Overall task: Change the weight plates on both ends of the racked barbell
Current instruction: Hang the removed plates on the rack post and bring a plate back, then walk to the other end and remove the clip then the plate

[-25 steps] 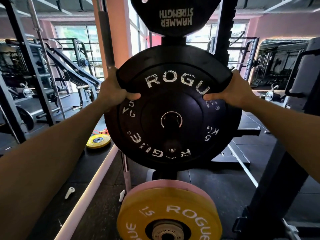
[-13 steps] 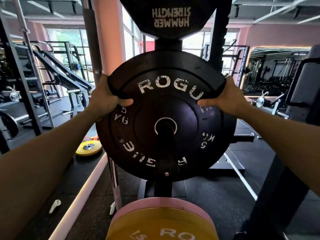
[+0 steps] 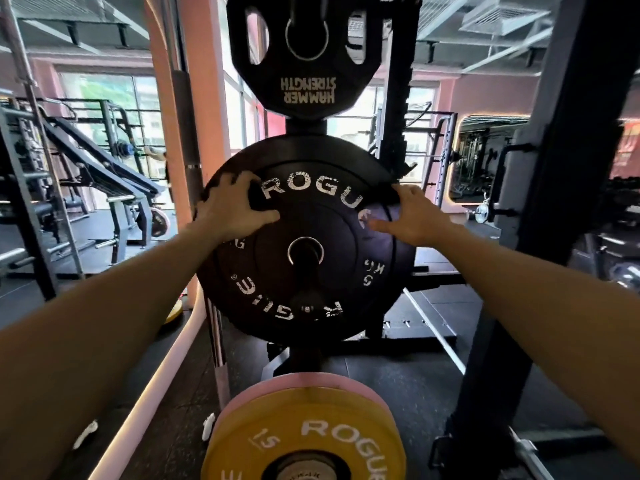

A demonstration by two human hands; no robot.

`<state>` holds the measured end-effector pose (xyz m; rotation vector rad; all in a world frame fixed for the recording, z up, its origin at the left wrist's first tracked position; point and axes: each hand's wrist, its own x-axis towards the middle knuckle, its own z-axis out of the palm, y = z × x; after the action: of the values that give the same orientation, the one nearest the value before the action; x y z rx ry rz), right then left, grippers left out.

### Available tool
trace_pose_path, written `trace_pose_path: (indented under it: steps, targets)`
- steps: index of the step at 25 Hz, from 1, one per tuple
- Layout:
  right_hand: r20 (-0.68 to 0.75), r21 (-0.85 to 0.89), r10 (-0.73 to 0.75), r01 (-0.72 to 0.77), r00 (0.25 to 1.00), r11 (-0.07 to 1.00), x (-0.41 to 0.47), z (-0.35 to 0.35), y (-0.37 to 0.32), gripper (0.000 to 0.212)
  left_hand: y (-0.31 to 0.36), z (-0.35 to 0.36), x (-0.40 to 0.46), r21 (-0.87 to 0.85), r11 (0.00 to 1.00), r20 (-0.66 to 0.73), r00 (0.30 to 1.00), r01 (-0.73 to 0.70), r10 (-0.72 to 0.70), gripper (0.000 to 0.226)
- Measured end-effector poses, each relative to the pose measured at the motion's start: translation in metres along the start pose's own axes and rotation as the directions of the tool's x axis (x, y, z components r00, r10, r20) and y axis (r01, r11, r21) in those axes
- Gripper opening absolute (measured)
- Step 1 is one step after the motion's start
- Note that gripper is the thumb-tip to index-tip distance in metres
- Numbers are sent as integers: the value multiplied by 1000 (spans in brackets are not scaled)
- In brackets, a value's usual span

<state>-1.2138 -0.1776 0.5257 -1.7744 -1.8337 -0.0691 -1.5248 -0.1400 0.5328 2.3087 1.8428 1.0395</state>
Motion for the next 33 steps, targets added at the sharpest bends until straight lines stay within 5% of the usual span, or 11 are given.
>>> trace_pose_path:
  steps: [6,11,18,24,28,33]
  targets:
    - [52,-85,91,-86,994,993,-58,-44,25,79,74,27,-21,-92,975,260,940,-204,221,75]
    - [100,-156,274,-257,956,954,-128,-94,81,85,151,68,-53,-149,945,407,853,-290,326,89]
    - [174,-165,592,-569,787,806,-324,-100,216,76,264,197,-201,-323,897,670,596,-302,442,61]
    - [366,-171,780,-787,507,592,-542,-77,325,75,338,321,-389,-358,896,848,309,-264,430,61]
    - [474,-137,825,-900,308,414,-680,-55,372,76,365,383,-499,-265,927,951,87,-267,297,87]
    - [595,-120,803,-983,40,138,-827,-12,387,73,374,431,-618,-148,937,986,-118,-315,116,83]
